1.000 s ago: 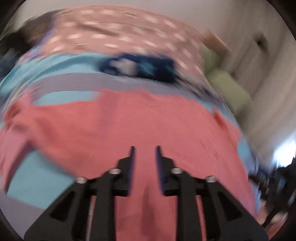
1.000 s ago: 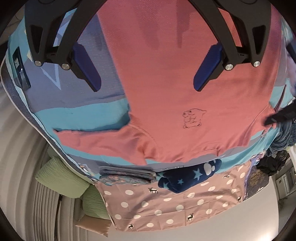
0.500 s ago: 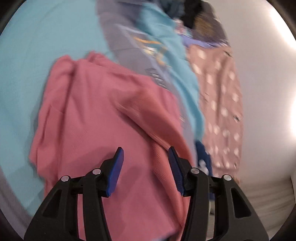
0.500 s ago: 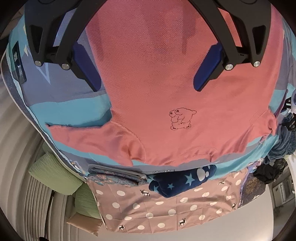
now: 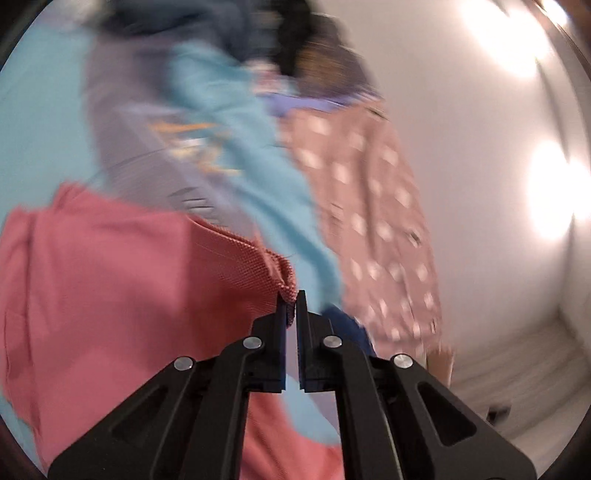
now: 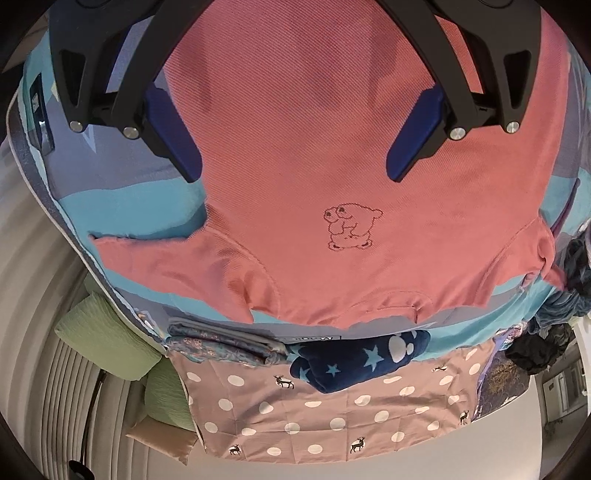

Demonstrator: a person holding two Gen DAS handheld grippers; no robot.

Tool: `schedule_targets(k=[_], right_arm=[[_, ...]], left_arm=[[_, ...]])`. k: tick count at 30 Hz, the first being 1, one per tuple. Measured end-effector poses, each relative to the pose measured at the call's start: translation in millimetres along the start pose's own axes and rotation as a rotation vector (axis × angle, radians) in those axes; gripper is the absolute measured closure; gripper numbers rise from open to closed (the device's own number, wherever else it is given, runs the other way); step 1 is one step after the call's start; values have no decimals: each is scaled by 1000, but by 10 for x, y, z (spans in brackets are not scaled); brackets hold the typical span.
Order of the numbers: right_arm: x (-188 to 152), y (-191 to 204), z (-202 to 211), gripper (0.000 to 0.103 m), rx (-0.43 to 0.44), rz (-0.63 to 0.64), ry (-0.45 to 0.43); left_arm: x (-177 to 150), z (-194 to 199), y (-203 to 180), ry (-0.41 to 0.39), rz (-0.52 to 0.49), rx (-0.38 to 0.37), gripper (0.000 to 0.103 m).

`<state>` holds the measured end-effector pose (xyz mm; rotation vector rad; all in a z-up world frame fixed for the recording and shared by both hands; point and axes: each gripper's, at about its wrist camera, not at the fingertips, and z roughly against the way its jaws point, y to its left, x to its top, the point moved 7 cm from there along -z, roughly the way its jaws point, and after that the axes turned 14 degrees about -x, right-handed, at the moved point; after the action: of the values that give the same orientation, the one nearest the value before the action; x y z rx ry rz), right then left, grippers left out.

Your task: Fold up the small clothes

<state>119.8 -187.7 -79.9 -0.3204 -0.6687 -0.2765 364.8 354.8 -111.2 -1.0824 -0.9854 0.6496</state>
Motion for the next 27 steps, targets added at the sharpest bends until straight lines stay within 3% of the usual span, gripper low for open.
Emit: schedule_targets(k=[5, 8, 10, 12, 15, 16, 19, 21, 24, 27], right_arm=[[-22, 33, 38, 2, 37, -5, -8], [-61, -4, 46, 2, 39, -5, -10], [-72, -71, 41, 2, 38, -22, -6], [-78, -176, 30, 2, 34, -50, 1], [-75, -328, 8, 2, 29, -82, 7], [-82, -370, 9, 2, 29, -89, 8], [-57, -485, -19, 2, 42, -102, 12], [-19, -509, -41, 3, 80, -107, 16], [111, -447, -92, 14, 248, -133, 42], [250, -215, -209, 21, 447, -156, 118]], left_arm=[[-579, -113, -1274, 168, -277, -153, 99], [-1277, -254, -1851, 341, -436, -198, 99], [-1965, -381, -2091, 501, -556, -200, 99], [-2716, -497, -2147, 679, -655, -187, 99], [-3620, -557, -1945, 877, -769, -124, 95], [-3779, -549, -1881, 905, -790, -104, 90], [-4013, -444, -1697, 917, -838, -50, 80], [-3930, -273, -1644, 854, -891, -8, 72], [-3591, -42, -1478, 735, -970, 79, 57], [-3125, 225, -1214, 610, -1011, 247, 56]])
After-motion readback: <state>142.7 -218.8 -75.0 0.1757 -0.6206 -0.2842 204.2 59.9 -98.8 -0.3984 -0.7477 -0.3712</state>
